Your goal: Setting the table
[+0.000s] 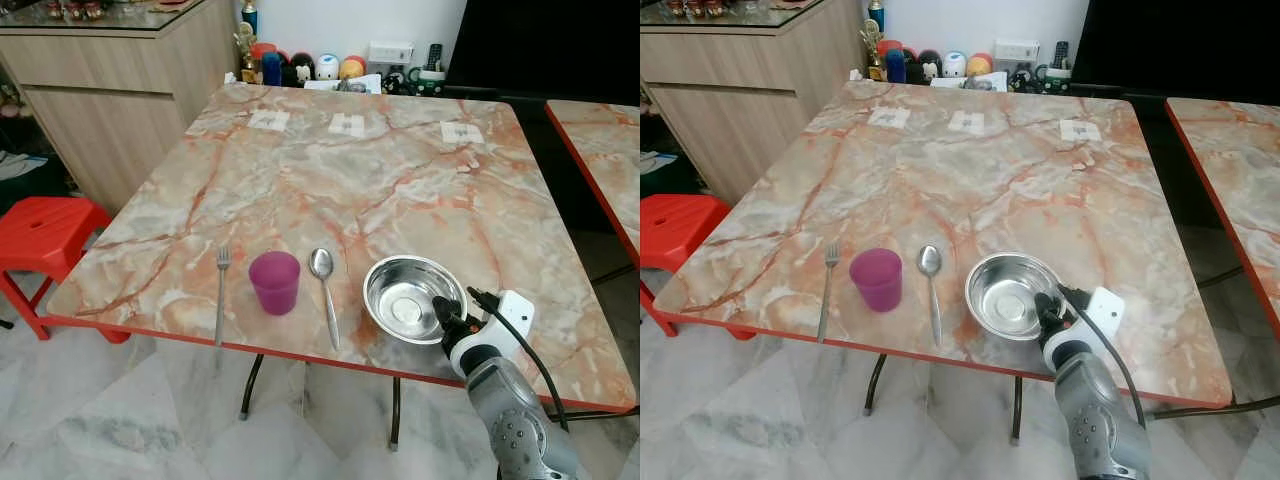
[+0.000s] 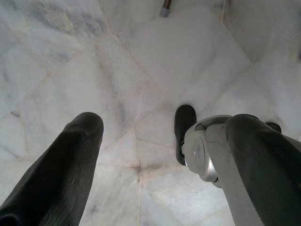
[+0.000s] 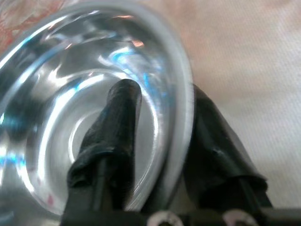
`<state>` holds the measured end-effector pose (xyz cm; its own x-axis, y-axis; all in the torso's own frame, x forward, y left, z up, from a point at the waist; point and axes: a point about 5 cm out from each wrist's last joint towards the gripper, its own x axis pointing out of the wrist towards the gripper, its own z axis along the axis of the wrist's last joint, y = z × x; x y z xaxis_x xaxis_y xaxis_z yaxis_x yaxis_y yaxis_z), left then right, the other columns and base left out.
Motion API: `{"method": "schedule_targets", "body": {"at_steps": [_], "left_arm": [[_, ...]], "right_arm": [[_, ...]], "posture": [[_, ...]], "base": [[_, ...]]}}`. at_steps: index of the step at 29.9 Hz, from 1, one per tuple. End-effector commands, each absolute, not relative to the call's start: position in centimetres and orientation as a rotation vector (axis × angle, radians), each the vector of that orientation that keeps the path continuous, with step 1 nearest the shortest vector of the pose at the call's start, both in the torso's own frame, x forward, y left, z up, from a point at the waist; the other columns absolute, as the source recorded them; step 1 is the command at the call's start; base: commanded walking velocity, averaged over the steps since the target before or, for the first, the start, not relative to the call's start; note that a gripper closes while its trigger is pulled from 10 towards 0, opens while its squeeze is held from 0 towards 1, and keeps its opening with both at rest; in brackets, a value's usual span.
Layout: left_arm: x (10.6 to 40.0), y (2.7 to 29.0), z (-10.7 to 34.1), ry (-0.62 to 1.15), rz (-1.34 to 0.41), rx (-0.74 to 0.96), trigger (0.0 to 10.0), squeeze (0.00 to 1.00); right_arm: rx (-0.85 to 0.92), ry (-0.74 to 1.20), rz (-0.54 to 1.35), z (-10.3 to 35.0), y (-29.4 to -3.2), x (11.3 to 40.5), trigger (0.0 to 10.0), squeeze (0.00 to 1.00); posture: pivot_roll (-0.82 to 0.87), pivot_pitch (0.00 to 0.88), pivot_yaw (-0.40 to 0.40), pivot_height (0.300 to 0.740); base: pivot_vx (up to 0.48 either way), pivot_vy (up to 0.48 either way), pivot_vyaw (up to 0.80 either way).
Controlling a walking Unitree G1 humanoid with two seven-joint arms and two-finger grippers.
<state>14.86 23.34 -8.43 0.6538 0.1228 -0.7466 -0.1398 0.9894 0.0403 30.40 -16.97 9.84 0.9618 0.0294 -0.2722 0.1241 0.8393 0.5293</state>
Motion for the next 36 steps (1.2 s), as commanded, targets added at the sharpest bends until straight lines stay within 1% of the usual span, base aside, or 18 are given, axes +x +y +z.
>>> {"method": "schedule_targets", "body": {"at_steps": [1,11,15,16,23,24,25,26,27,36], "left_arm": [[13.8,23.8,-8.8,0.895,0.168,-0.020,10.0,0.00],[13.4,23.9,-8.9,0.909,0.170,-0.016,10.0,0.00],[13.4,23.9,-9.0,0.912,0.167,-0.014,10.0,0.00],[13.2,23.9,-9.0,0.917,0.166,-0.013,10.0,0.00],[13.1,23.8,-9.1,0.923,0.160,-0.010,10.0,0.00],[13.0,23.7,-9.2,0.925,0.158,-0.009,10.0,0.00],[13.0,23.7,-9.2,0.925,0.158,-0.009,10.0,0.00],[13.0,23.7,-9.2,0.926,0.157,-0.008,10.0,0.00],[13.0,23.7,-9.2,0.927,0.156,-0.005,10.0,0.00],[13.2,23.4,-9.1,0.905,0.158,0.003,10.0,0.00]], "right_arm": [[0.581,0.285,-0.064,9.6,-17.0,30.3,0.0,0.00],[0.583,0.251,-0.103,9.7,-17.4,30.2,0.0,0.00],[0.604,0.136,-0.146,10.9,-18.2,30.3,0.0,0.00],[0.636,0.064,-0.178,11.5,-18.7,30.1,0.0,0.00],[0.667,-0.048,-0.240,12.3,-19.6,29.3,0.0,0.00],[0.669,-0.076,-0.236,12.5,-19.6,29.1,3.4,0.00],[0.669,-0.076,-0.236,12.5,-19.6,29.1,3.4,0.00],[0.661,-0.088,-0.233,12.6,-19.5,29.0,7.0,0.00],[0.648,-0.110,-0.224,12.8,-19.4,28.9,10.0,0.00],[0.650,-0.137,-0.255,12.5,-19.7,28.3,10.0,0.00]], "posture": [[0.01,0.138,-0.007,0.740],[0.02,0.134,-0.009,0.740],[0.02,0.134,-0.009,0.740],[0.01,0.130,-0.010,0.740],[0.01,0.120,-0.010,0.740],[0.01,0.117,-0.010,0.740],[0.01,0.117,-0.010,0.740],[0.01,0.116,-0.010,0.740],[0.01,0.112,-0.010,0.740],[0.01,0.102,-0.011,0.740]], "base": [[0.000,0.000,0.00],[0.000,0.000,0.00],[0.000,0.000,0.00],[0.000,0.000,0.00],[0.000,0.000,0.00],[0.000,0.000,0.00],[0.000,0.000,0.00],[0.000,0.000,0.00],[0.000,0.000,0.00],[0.000,0.000,0.00]]}}
